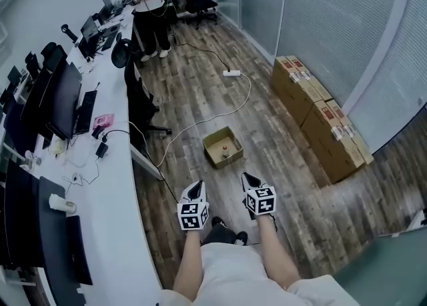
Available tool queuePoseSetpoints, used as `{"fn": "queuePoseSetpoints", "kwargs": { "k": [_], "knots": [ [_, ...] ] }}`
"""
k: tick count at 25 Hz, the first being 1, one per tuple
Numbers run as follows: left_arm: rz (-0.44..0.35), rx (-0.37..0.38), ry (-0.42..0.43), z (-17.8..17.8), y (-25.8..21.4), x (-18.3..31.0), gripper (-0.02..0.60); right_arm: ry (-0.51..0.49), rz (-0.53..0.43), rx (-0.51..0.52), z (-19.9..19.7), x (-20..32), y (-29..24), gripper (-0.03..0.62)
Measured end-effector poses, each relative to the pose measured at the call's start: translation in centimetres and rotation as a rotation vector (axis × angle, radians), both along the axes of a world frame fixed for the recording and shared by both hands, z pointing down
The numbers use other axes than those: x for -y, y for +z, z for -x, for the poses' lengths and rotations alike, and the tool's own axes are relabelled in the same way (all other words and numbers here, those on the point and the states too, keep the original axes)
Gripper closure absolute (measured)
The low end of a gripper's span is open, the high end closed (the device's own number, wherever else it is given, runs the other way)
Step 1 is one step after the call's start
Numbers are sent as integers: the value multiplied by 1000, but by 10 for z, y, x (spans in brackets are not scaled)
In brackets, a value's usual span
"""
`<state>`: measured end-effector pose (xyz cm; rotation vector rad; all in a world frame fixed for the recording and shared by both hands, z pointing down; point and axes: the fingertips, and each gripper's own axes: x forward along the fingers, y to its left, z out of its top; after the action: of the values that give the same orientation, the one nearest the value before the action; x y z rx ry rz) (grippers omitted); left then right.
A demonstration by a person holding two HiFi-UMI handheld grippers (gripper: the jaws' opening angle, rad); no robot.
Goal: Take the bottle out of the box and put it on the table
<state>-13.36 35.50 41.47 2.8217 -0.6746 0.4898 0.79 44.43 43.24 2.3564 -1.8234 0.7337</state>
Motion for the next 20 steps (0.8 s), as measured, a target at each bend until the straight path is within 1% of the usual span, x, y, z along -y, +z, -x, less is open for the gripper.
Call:
{"fn": "queuePoseSetpoints", "kwargs": {
  "k": [2, 6, 8, 10, 13, 15, 17, 20],
  "knots": [
    [9, 0, -5, -1, 1, -1, 566, -3, 10, -5, -3, 2, 0, 554],
    [14, -5, -7, -5, 4, -2, 566, 58, -3, -29, -18, 1, -1, 554],
    [19, 0, -20, -6, 7, 4, 566, 49, 5, -13, -19, 4, 2, 554],
    [23, 11, -22, -10, 10, 6, 566, 35, 19, 25, -21, 6, 8, 554],
    [23, 26, -6, -22, 15, 6, 566, 57, 26, 56, -38, 10, 16, 555],
    [13, 21, 10, -31, 16, 12, 566, 68, 19, 63, -49, 19, 19, 554],
    [-10, 14, 17, -40, 15, 23, 566, 41, 2, 76, -54, 33, 20, 554],
    [-15, -9, -15, -55, 12, 45, 566, -21, 6, 74, -60, 50, 22, 553]
  ]
}}
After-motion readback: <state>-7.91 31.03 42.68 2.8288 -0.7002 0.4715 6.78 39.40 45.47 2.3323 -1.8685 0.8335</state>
